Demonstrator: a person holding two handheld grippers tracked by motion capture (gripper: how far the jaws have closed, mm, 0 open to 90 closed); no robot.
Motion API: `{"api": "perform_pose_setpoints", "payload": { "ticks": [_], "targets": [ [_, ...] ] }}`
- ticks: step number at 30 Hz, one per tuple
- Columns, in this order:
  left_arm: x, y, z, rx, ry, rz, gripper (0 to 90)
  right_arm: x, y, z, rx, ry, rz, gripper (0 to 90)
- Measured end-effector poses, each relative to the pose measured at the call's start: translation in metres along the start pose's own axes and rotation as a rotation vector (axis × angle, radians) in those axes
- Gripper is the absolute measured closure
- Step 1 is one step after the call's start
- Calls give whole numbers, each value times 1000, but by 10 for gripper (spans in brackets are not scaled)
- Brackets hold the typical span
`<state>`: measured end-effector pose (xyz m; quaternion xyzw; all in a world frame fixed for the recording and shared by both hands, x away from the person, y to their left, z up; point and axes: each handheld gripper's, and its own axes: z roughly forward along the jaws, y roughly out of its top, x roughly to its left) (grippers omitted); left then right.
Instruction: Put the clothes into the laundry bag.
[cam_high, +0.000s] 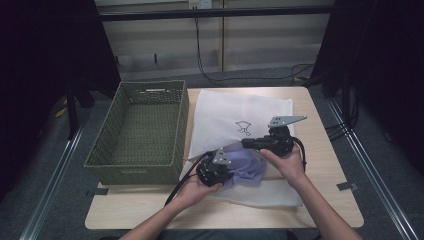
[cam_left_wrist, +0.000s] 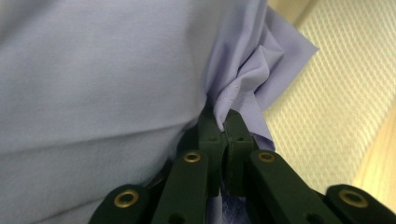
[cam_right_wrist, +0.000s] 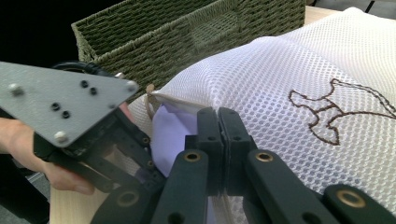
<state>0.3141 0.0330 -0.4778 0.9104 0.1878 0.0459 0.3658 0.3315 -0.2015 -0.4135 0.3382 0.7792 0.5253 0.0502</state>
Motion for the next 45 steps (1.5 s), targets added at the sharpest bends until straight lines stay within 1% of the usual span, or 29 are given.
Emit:
{"api": "perform_pose_setpoints", "payload": {
  "ticks": [2, 3, 4, 6, 7, 8, 9, 12, 13, 14, 16, 18, 19, 20, 23, 24, 25, 27, 30, 33, 34, 35, 37, 39, 40, 42, 43, 44, 45],
  "targets": [
    [0, 1, 1, 16, 8, 14, 884, 0, 0, -1, -2, 1, -2, 891],
    [0, 0, 1, 13, 7, 20, 884, 0, 0, -1, -3, 3, -5, 891],
    [-1, 0, 1, 1, 15, 5, 884, 0, 0, -2, -3, 5, -4, 891],
    [2, 1, 0, -4, 9, -1, 885, 0, 0, -2, -1, 10, -1, 891],
    [4, 1, -1, 10, 15, 11, 884, 0, 0, -2, 1, 9, 1, 891],
    [4, 1, 0, 5, 11, -4, 884, 0, 0, -1, 2, 11, -1, 891],
    [4, 1, 1, -7, 20, -17, 884, 0, 0, -1, 5, 11, -3, 891],
    [8, 5, 2, -22, 26, -27, 884, 1, 0, 0, 7, 13, 0, 891],
    [9, 7, 1, -12, 31, -16, 884, 0, 0, 0, 7, 14, -2, 890],
    [10, 8, 1, -23, 31, -32, 884, 0, 0, 0, 7, 14, -3, 890],
    [11, 9, 2, -21, 40, -29, 884, 0, 0, 0, 8, 15, 0, 891],
    [12, 9, 4, -31, 40, -45, 884, 0, 0, 0, 10, 18, -2, 891],
    [14, 9, 4, -25, 41, -39, 884, 0, 0, 0, 9, 19, -1, 891],
    [14, 10, 5, -27, 45, -52, 884, 0, 0, 0, 8, 20, -1, 891],
    [17, 11, 8, -28, 50, -50, 884, 0, 0, 0, 6, 23, 1, 891],
    [17, 11, 9, -34, 46, -64, 884, 0, 0, 0, 7, 23, 2, 890],
    [19, 11, 10, -30, 43, -57, 883, 0, 0, 0, 7, 24, 2, 891],
    [19, 11, 11, -35, 53, -69, 884, 0, 0, 0, 7, 25, 2, 891],
    [21, 11, 11, -36, 50, -62, 883, -1, -1, 0, 6, 25, 3, 891],
    [22, 10, 12, -38, 49, -74, 883, 0, -1, 0, 7, 24, 2, 890],
    [22, 10, 13, -33, 49, -66, 883, 0, 0, 0, 8, 24, 2, 890],
    [21, 10, 13, -35, 48, -77, 883, 0, 0, 0, 8, 24, 2, 890],
    [21, 9, 13, -33, 43, -73, 883, 1, 0, 0, 8, 23, -1, 890],
    [21, 10, 13, -16, 53, -66, 882, 0, 0, -1, 7, 23, -1, 890],
    [22, 9, 14, -25, 48, -65, 882, 1, 0, 0, 8, 23, 1, 890],
    [22, 9, 16, -22, 53, -67, 882, 1, -1, 0, 9, 24, 1, 890],
    [22, 9, 16, -15, 47, -73, 882, 1, -1, 0, 9, 24, 0, 890],
    [22, 9, 18, -29, 52, -77, 882, 1, -1, 0, 10, 24, -1, 890],
    [22, 10, 19, -29, 48, -83, 882, 1, -1, 0, 11, 24, -2, 890]
  ]
}}
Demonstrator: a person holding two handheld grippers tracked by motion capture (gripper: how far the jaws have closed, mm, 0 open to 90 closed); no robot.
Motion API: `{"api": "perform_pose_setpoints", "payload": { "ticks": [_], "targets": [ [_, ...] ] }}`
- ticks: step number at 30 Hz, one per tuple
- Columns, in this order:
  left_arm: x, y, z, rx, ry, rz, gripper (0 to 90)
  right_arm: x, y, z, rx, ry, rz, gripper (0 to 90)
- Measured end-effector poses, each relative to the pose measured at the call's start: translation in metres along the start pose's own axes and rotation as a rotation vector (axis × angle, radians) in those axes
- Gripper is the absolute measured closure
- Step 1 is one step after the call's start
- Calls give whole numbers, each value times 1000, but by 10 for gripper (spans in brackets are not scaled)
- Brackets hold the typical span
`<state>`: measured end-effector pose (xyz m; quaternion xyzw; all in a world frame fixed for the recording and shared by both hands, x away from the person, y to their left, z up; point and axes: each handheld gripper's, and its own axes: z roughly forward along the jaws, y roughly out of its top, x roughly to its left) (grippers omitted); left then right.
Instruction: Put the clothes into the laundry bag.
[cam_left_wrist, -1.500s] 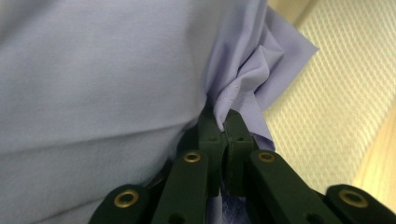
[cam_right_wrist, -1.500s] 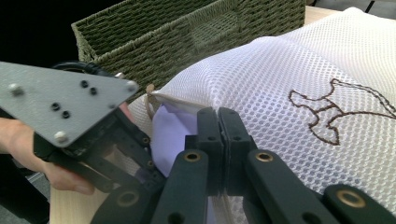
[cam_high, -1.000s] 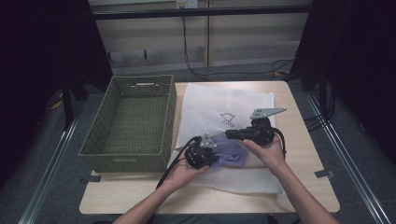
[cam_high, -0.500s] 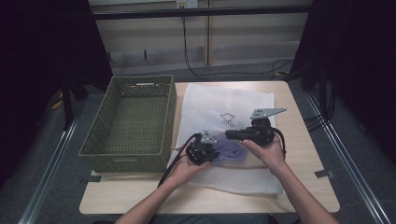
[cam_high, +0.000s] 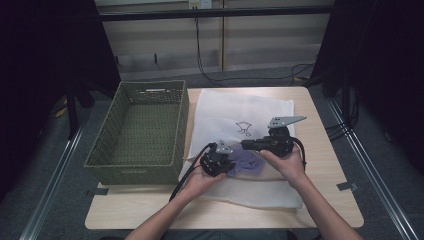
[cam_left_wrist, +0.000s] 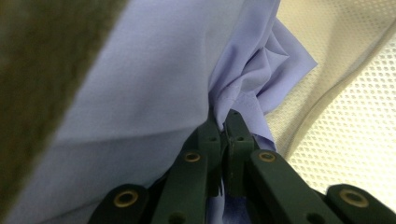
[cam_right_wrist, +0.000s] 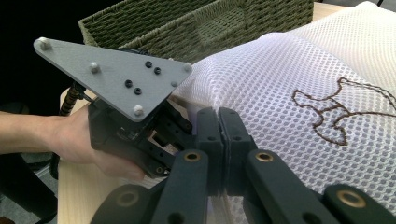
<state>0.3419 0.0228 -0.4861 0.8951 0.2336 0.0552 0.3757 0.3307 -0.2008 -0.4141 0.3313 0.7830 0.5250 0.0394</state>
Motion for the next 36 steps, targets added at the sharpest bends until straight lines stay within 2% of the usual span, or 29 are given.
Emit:
{"api": "perform_pose_setpoints", "payload": {
  "ticks": [4, 11, 19, 24, 31, 36],
  "targets": [
    [2, 2, 1, -2, 3, -9, 882, 0, 0, 0, 1, 0, 1, 890],
    [3, 6, 6, -30, 35, -43, 882, 0, 1, -1, 0, 3, -2, 890],
    [0, 11, 12, -71, 79, -95, 882, 0, 1, -1, -2, 3, -2, 890],
    [0, 12, 16, -111, 91, -146, 881, 1, 1, -1, -1, 6, -2, 890],
    [0, 14, 16, -136, 121, -147, 880, 1, 1, -1, -1, 8, -3, 890],
    [0, 16, 18, -170, 143, -177, 880, 1, 1, 0, 2, 10, -9, 890]
  ]
}}
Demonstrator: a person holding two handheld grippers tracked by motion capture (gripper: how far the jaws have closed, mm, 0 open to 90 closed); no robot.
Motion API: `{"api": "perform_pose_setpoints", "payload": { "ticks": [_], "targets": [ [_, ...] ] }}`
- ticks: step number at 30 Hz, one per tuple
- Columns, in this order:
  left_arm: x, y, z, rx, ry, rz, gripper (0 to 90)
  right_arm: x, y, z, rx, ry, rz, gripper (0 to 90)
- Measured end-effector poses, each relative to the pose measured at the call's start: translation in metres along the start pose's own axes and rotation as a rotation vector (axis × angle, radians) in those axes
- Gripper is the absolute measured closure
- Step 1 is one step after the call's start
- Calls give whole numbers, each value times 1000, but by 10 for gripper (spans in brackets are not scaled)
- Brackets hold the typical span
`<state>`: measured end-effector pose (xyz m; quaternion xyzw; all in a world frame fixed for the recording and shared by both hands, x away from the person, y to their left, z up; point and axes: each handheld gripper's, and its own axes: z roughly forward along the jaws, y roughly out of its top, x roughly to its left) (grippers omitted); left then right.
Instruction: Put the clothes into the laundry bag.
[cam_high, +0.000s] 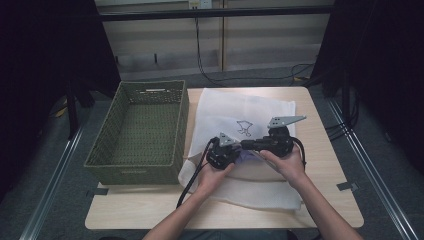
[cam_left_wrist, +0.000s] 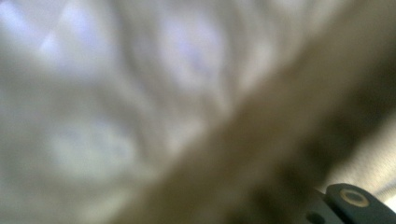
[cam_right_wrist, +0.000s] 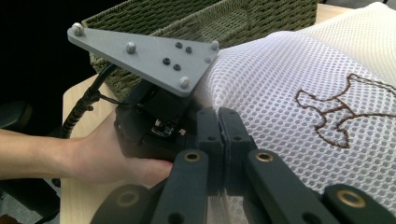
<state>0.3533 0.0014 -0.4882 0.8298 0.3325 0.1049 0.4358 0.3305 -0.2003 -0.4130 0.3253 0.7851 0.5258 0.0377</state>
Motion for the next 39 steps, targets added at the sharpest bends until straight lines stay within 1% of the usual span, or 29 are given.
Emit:
{"api": "perform_pose_setpoints", "payload": {
  "ticks": [1, 4, 5, 6, 7, 9, 10, 11, 13, 14, 15, 16, 17, 18, 19, 20, 22, 23, 24, 26, 28, 29, 30, 31, 33, 35, 36, 37, 39],
  "targets": [
    [0, 1, 0, -3, 1, 2, 880, 0, 0, 0, 0, 0, 2, 891],
    [-1, 2, 2, -17, 13, -19, 880, 0, 0, 0, 2, 2, 1, 891],
    [0, 3, 3, -21, 4, -25, 880, 0, 0, 0, 1, 3, 1, 891],
    [1, 4, 2, -17, 6, -22, 880, 0, 0, 1, 3, 2, -1, 890],
    [1, 4, 2, -26, 16, -29, 880, 0, 0, 1, 3, 1, 0, 890],
    [1, 5, 4, -35, 17, -46, 880, 0, 0, 1, 5, 2, -1, 891],
    [0, 5, 5, -43, 31, -55, 880, 0, 0, 1, 5, 4, -2, 891],
    [1, 5, 6, -46, 28, -59, 880, 0, 0, 1, 5, 4, -1, 891],
    [1, 5, 7, -44, 47, -52, 880, 0, 0, 2, 8, 5, -3, 891],
    [0, 5, 8, -47, 44, -61, 880, 0, 0, 2, 8, 5, -4, 891],
    [1, 5, 9, -38, 41, -56, 878, 0, 0, 2, 9, 5, -4, 890],
    [0, 5, 10, -41, 45, -61, 873, 0, 0, 2, 10, 6, -5, 890],
    [0, 5, 10, -33, 48, -52, 862, 0, -1, 2, 11, 5, -4, 890],
    [-1, 4, 11, -35, 45, -55, 843, 0, -1, 2, 11, 5, -4, 890],
    [-1, 4, 11, -25, 38, -43, 825, 0, -1, 2, 11, 4, -4, 890],
    [-1, 4, 11, -18, 27, -43, 809, 0, -1, 2, 11, 3, -3, 890],
    [-2, 4, 9, -13, 27, -37, 762, 0, -1, 2, 13, 4, 1, 891],
    [-2, 4, 8, -6, 23, -24, 734, 0, -1, 2, 11, 4, 1, 890],
    [-3, 4, 7, -7, 19, -27, 699, -1, -1, 2, 11, 4, 0, 890],
    [-4, 4, 4, 0, 6, -21, 664, 0, -1, 1, 9, 3, 2, 890],
    [-4, 3, 0, -2, -16, -5, 606, -1, -1, 1, 8, 3, 2, 890],
    [-5, 3, -3, -14, -37, -8, 586, -1, -1, 1, 7, 2, 2, 890],
    [-5, 2, -6, -13, -49, -10, 583, -1, -1, 0, 5, 2, 4, 890],
    [-5, 1, -9, -7, -56, 1, 571, -2, -1, 0, 3, 1, 3, 890],
    [-5, 1, -16, -5, -59, 10, 557, -2, -1, 0, 4, 0, 6, 890],
    [-4, 0, -23, -21, -81, -7, 539, -3, -2, 0, 5, -1, 7, 889],
    [-3, 0, -27, -43, -88, -19, 536, -3, -2, 0, 5, -2, 6, 890],
    [-1, 0, -31, -51, -95, -26, 536, -3, -1, -1, 4, -2, 6, 889],
    [1, 0, -39, -67, -91, -27, 538, -3, -1, -1, 5, -1, 7, 889]
  ]
}}
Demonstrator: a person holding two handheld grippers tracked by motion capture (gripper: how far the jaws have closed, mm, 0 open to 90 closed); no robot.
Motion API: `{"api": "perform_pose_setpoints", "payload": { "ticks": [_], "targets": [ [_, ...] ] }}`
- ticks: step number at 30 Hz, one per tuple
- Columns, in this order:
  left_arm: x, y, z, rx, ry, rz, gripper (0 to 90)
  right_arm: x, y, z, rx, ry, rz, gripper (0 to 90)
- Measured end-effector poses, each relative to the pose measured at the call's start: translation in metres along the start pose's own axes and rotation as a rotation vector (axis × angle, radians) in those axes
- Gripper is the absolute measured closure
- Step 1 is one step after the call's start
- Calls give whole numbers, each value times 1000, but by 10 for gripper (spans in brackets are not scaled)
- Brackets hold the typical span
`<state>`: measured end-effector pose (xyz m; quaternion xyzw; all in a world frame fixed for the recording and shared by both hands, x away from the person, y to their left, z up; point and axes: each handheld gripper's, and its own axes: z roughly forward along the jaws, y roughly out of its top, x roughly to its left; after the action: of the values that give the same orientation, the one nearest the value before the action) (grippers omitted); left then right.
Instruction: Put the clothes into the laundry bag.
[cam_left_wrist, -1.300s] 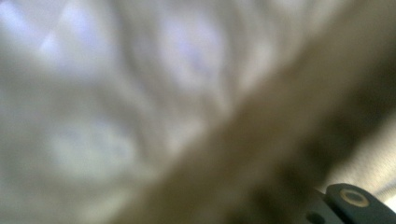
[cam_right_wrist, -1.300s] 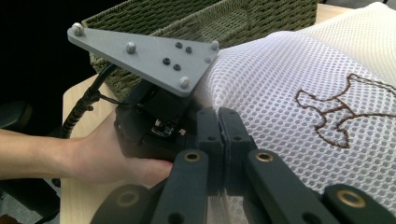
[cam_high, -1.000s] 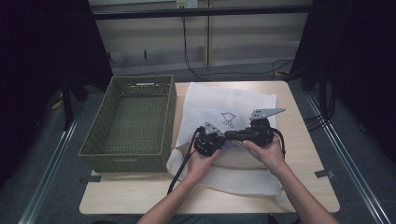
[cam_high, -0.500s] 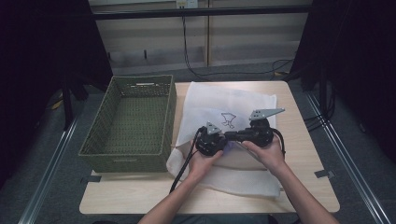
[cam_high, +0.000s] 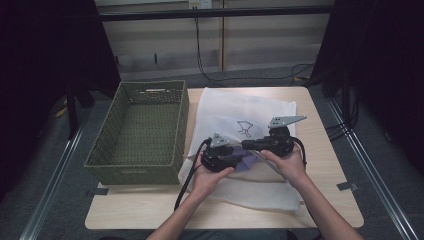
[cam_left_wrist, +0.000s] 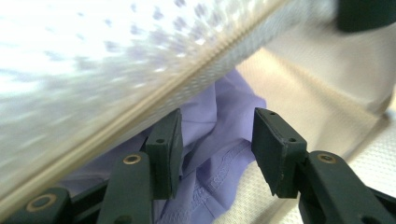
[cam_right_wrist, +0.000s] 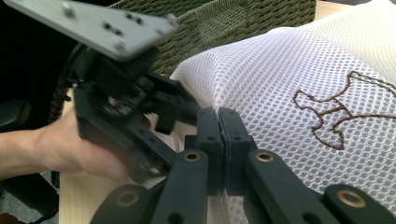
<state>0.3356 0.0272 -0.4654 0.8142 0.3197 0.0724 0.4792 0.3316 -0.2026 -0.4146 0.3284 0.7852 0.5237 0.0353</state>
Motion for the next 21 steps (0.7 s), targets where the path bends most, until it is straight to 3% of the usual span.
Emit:
{"api": "perform_pose_setpoints", "payload": {
  "ticks": [2, 4, 8, 11, 16, 21],
  "targets": [
    [1, -1, -5, 11, -20, 4, 542, 0, 0, 0, 2, 0, 0, 889],
    [1, -3, -10, 19, -13, 27, 542, 0, 0, 0, 2, -1, 1, 889],
    [6, -7, -13, 33, -10, 26, 542, -1, 0, 0, 3, -1, 0, 889],
    [8, -11, -9, 91, 17, 53, 510, 0, 0, 0, 3, -2, 0, 889],
    [10, -17, 1, 145, 31, 96, 473, 0, -1, 1, 8, -2, 0, 889],
    [14, -24, 12, 199, 45, 95, 474, -1, -1, 1, 5, 1, 0, 889]
  ]
}}
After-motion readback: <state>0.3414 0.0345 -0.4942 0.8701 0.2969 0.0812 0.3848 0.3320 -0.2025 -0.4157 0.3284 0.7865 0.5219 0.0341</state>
